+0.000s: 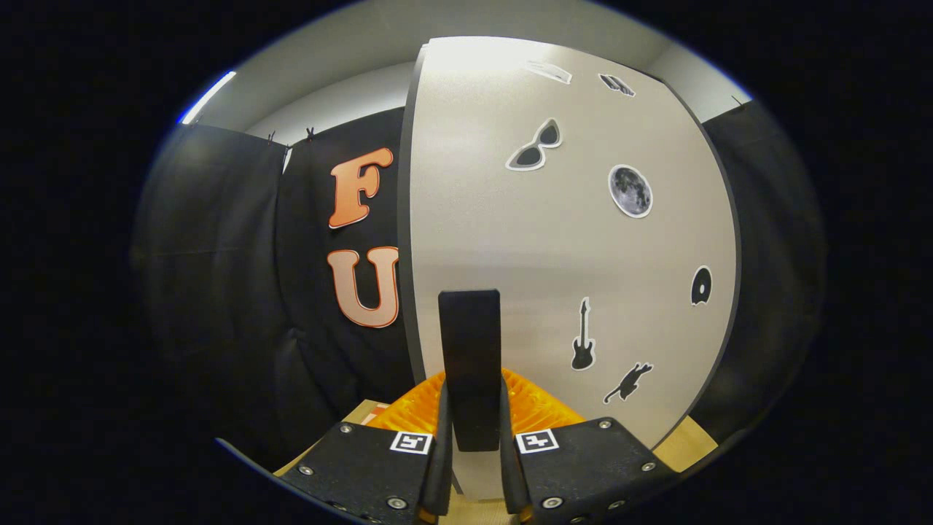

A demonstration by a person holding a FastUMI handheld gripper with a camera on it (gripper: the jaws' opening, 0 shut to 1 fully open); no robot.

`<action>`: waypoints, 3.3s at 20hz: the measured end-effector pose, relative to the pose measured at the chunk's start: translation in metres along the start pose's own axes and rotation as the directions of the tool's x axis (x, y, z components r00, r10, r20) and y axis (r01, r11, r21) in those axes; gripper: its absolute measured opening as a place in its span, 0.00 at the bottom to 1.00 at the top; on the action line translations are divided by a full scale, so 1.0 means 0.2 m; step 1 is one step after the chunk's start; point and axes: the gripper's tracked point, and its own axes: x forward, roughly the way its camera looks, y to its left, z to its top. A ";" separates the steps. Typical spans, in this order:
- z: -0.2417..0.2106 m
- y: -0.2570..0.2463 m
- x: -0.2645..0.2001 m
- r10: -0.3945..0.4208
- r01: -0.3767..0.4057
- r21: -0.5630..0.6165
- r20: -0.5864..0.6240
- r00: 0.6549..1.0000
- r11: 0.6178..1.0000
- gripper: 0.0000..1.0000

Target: Open the shoe cabinet door, grab the shoes and put them into the shoe cabinet, then close the shoe cabinet door.

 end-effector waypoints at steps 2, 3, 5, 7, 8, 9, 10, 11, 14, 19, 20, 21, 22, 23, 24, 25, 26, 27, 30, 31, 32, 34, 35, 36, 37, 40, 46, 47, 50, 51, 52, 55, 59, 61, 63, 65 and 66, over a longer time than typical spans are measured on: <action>0.00 -0.02 -0.06 -0.001 0.001 0.000 -0.003 1.000 1.000 0.28; 0.00 -0.03 -0.10 -0.002 0.002 0.004 0.002 1.000 1.000 0.28; 0.01 -0.05 -0.17 -0.013 0.013 0.006 0.008 1.000 1.000 0.28; 0.00 -0.08 -0.23 -0.024 0.024 0.003 0.010 1.000 1.000 0.28; 0.00 -0.09 -0.25 -0.030 0.030 0.001 0.009 1.000 1.000 0.28; 0.00 -0.11 -0.27 -0.035 0.035 0.006 0.011 0.999 0.999 0.28; -0.01 -0.11 -0.29 -0.038 0.038 0.006 0.001 0.999 0.999 0.28; -0.01 -0.13 -0.31 -0.047 0.047 0.007 0.005 0.999 0.999 0.28; -0.01 -0.17 -0.37 -0.072 0.072 0.013 -0.003 0.997 0.997 0.28; -0.02 -0.22 -0.46 -0.074 0.074 0.020 -0.005 0.997 0.997 0.25; -0.03 -0.24 -0.47 -0.078 0.078 0.012 -0.010 0.997 0.997 0.24; -0.03 -0.26 -0.49 -0.082 0.082 0.015 -0.007 0.997 0.997 0.24; -0.03 -0.27 -0.52 -0.080 0.080 0.020 -0.010 0.997 0.997 0.24; -0.03 -0.29 -0.55 -0.078 0.078 0.028 -0.005 0.997 0.997 0.24; -0.04 -0.31 -0.57 -0.079 0.079 0.028 -0.008 0.997 0.996 0.24; -0.04 -0.33 -0.59 -0.083 0.083 0.024 -0.006 0.997 0.996 0.24; -0.04 -0.34 -0.60 -0.087 0.087 0.019 -0.007 0.996 0.996 0.24; -0.04 -0.36 -0.61 -0.089 0.089 0.017 -0.007 0.996 0.996 0.24; -0.04 -0.41 -0.66 -0.104 0.104 0.022 -0.013 0.994 0.994 0.24; -0.04 -0.44 -0.68 -0.114 0.114 0.018 -0.013 0.993 0.993 0.24; -0.05 -0.46 -0.71 -0.123 0.123 0.013 -0.016 0.992 0.992 0.24; -0.06 -0.51 -0.77 -0.142 0.143 0.012 -0.019 0.990 0.990 0.24; -0.06 -0.54 -0.79 -0.153 0.153 0.015 -0.019 0.988 0.988 0.24; -0.06 -0.58 -0.82 -0.164 0.164 0.017 -0.019 0.986 0.986 0.24; -0.06 -0.61 -0.85 -0.176 0.176 0.016 -0.019 0.984 0.984 0.24; -0.07 -0.72 -0.91 -0.214 0.214 -0.003 -0.010 0.977 0.977 0.24; -0.06 -0.85 -1.00 -0.309 0.309 -0.036 0.006 0.951 0.950 0.24; -0.05 -0.89 -1.02 -0.330 0.330 -0.063 0.014 0.944 0.942 0.24; -0.09 -0.97 -1.07 -0.368 0.366 -0.096 -0.002 0.930 0.926 0.23; -0.09 -0.99 -1.09 -0.373 0.371 -0.083 -0.006 0.928 0.925 0.23; -0.08 -1.01 -1.10 -0.379 0.378 -0.067 -0.007 0.925 0.924 0.23; -0.10 -1.09 -1.13 -0.418 0.417 -0.053 -0.008 0.908 0.907 0.23; -0.14 -1.21 -1.20 -0.480 0.478 -0.049 -0.034 0.877 0.877 0.23; -0.14 -1.26 -1.25 -0.505 0.504 -0.037 -0.039 0.862 0.863 0.23; -0.12 -1.28 -1.29 -0.516 0.516 -0.020 -0.036 0.856 0.856 0.23; -0.14 -1.30 -1.33 -0.531 0.531 -0.019 -0.037 0.846 0.847 0.23; -0.13 -1.32 -1.34 -0.540 0.539 -0.023 -0.036 0.841 0.842 0.23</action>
